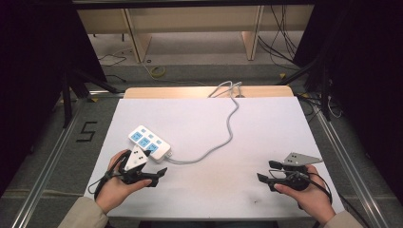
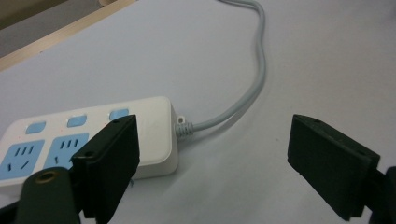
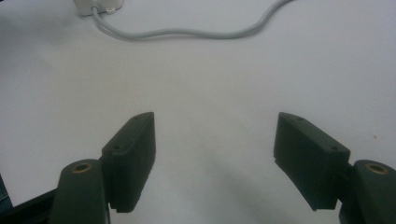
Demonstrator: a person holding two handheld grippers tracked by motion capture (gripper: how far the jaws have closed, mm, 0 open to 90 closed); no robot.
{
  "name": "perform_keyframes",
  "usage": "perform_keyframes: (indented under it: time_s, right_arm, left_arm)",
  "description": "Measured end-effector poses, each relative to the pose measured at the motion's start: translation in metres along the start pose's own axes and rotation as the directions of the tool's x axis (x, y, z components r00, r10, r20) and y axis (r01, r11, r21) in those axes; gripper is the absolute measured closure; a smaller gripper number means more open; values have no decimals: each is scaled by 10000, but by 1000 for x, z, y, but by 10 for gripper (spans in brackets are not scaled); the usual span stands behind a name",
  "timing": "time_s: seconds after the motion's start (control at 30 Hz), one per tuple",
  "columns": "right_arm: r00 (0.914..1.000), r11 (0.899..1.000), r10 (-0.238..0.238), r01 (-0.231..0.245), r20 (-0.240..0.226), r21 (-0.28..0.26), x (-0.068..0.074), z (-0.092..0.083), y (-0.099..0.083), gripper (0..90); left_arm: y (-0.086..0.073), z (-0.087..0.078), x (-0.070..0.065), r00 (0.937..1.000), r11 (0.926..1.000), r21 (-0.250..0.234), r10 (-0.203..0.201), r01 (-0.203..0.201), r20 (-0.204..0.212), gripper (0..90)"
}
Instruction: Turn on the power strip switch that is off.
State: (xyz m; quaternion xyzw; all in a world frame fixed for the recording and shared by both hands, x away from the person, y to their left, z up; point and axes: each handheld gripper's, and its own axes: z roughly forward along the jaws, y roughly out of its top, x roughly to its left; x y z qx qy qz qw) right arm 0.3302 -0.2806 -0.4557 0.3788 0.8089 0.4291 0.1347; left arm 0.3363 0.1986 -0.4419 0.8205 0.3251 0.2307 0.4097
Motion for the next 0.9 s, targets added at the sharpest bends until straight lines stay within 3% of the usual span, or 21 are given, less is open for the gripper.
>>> perform_keyframes:
  time_s: [0.43,0.9]
  right_arm:
    - [10000,10000,-6,7,-31,30,1,0,0,302]
    - [10000,10000,-37,37,-39,25,0,0,0,302]
  left_arm:
    - [-16,-11,-2,9999,9995,307,45,-40,-166,165]
    - [-16,-8,-5,9997,9981,563,236,-231,-88,165]
